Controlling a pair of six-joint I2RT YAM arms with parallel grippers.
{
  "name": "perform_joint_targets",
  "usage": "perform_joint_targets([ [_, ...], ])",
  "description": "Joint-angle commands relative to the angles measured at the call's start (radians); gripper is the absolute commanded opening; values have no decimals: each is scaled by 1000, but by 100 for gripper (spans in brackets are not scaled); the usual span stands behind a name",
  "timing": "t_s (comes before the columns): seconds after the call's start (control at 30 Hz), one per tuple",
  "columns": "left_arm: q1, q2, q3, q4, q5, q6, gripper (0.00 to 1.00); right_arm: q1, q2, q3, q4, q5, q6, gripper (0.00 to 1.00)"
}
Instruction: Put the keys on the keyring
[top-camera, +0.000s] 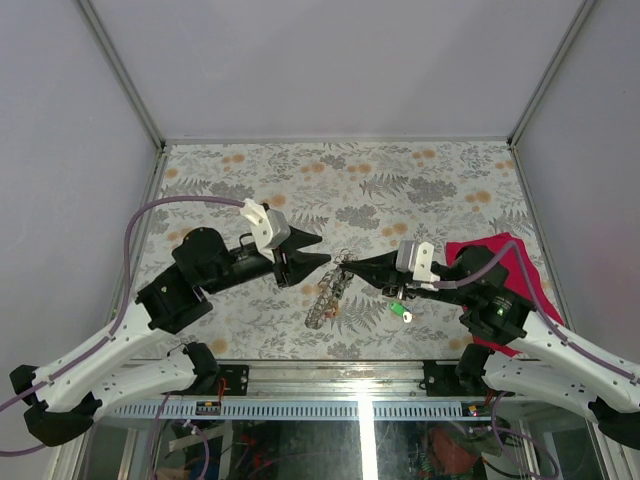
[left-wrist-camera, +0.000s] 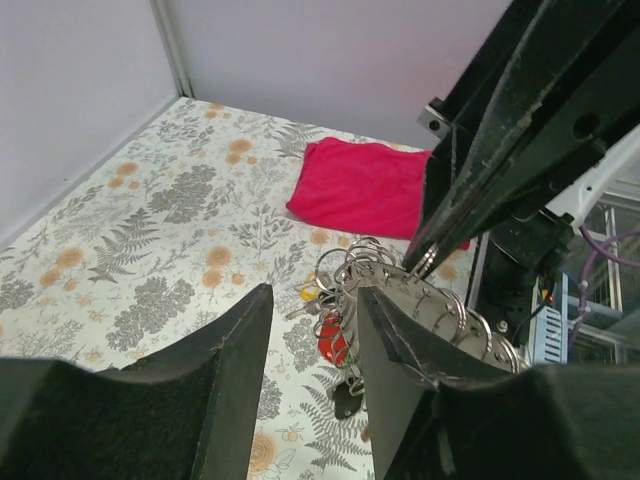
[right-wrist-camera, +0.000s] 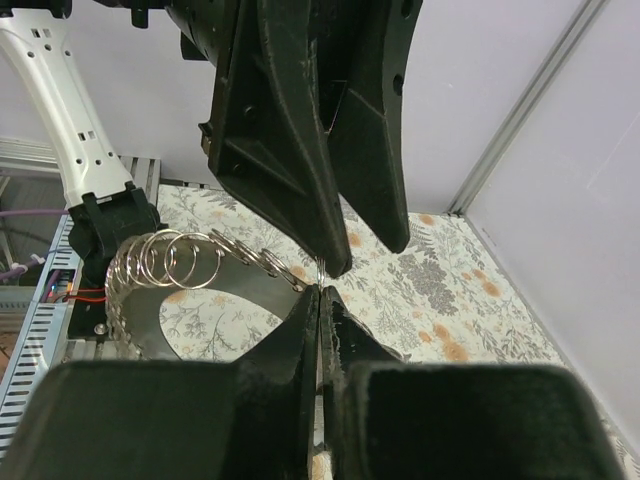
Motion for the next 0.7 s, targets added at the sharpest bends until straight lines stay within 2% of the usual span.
perform_joint_targets([
  [0.0, -4, -15, 24, 2, 100, 39, 40, 4, -29, 32, 114, -6, 0, 0],
  [0.27, -4, -63, -13, 63, 167, 50, 40, 4, -32, 32, 117, -52, 3, 0],
  [0.67, -5, -30, -12, 80, 219, 60, 36, 3, -16, 37, 133, -92, 29, 0],
])
